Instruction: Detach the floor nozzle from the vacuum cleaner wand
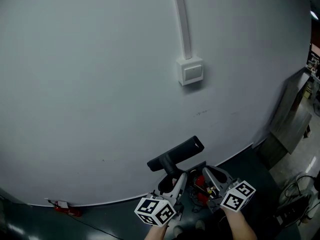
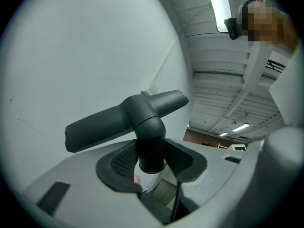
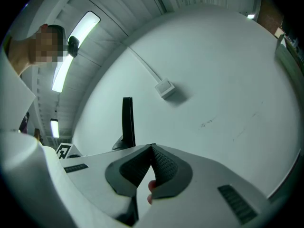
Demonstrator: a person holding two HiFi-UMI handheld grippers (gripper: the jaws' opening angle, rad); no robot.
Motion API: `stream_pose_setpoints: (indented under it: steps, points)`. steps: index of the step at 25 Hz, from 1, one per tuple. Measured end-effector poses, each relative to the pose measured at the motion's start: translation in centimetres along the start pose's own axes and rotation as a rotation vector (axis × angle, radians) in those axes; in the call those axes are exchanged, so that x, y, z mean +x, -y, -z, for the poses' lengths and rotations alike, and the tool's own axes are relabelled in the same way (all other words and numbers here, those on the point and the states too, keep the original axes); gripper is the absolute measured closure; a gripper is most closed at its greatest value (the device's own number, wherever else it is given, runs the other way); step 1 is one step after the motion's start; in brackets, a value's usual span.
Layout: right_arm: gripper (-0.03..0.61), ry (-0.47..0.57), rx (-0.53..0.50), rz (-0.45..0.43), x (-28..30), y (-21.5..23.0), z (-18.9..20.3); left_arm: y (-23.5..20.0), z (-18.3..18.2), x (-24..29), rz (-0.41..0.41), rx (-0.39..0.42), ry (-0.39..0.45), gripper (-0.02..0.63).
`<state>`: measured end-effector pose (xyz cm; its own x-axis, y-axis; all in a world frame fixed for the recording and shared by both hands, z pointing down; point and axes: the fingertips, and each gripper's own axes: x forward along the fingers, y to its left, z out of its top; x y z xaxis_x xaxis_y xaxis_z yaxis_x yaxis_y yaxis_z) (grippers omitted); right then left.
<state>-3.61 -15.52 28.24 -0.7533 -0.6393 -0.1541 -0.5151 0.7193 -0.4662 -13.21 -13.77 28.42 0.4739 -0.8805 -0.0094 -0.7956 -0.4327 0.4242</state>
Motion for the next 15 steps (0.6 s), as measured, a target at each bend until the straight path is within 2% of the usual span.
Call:
stream_pose_setpoints:
  steps: [15]
  points:
    - [0.561, -0.002, 0.008, -0.021, 1.4, -0.2, 0.1, -1.3, -0.2, -0.1, -0.025, 0.0, -0.002, 0.44]
